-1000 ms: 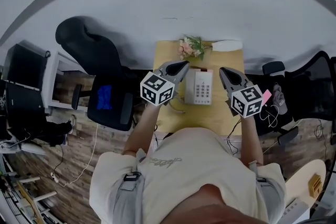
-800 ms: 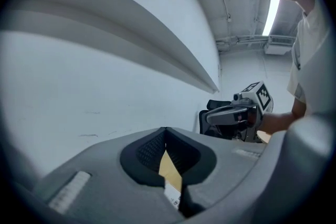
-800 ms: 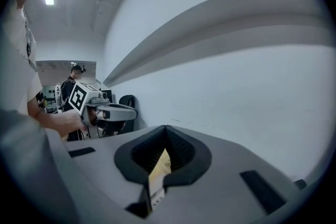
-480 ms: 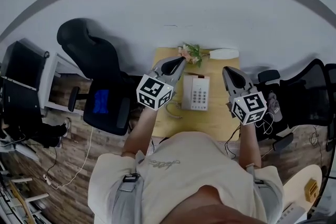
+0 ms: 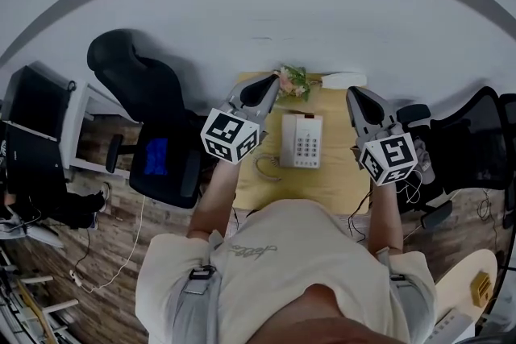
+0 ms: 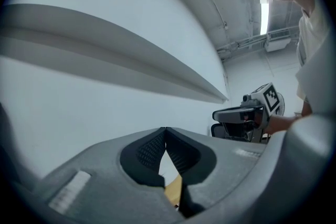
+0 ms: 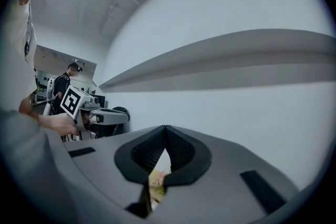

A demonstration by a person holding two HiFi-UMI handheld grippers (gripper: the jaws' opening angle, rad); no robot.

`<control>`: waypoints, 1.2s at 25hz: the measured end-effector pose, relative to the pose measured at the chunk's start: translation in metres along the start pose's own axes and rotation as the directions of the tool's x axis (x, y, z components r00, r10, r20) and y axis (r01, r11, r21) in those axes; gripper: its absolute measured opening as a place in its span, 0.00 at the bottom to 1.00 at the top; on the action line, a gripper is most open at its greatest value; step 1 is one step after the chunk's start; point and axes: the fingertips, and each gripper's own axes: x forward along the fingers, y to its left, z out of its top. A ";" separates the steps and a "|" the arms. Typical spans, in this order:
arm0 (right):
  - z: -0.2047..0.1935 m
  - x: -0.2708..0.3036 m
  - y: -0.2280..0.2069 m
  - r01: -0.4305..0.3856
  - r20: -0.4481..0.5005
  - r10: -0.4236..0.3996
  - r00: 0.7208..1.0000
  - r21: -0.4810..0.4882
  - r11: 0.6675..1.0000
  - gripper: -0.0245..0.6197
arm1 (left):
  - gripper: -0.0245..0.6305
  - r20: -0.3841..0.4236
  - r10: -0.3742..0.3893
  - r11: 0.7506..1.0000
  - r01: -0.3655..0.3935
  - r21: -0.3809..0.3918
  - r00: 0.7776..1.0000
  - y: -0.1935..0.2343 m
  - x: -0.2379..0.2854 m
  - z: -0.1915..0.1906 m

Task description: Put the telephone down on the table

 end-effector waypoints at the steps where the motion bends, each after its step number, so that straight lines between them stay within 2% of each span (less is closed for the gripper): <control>1: 0.001 0.000 0.000 0.000 0.002 0.000 1.000 -0.001 1.000 0.04 | 0.07 0.000 0.005 1.000 -0.005 0.000 1.000 0.001 0.000 0.000; 18: -0.008 0.011 -0.006 0.001 -0.011 0.000 1.000 0.033 0.999 0.04 | 0.07 -0.047 0.026 1.000 -0.026 -0.007 0.999 0.011 0.007 -0.011; 30: -0.032 0.021 -0.008 0.003 -0.046 0.000 0.999 0.082 0.997 0.04 | 0.07 -0.064 -0.008 0.999 0.005 -0.046 0.998 0.015 0.009 -0.029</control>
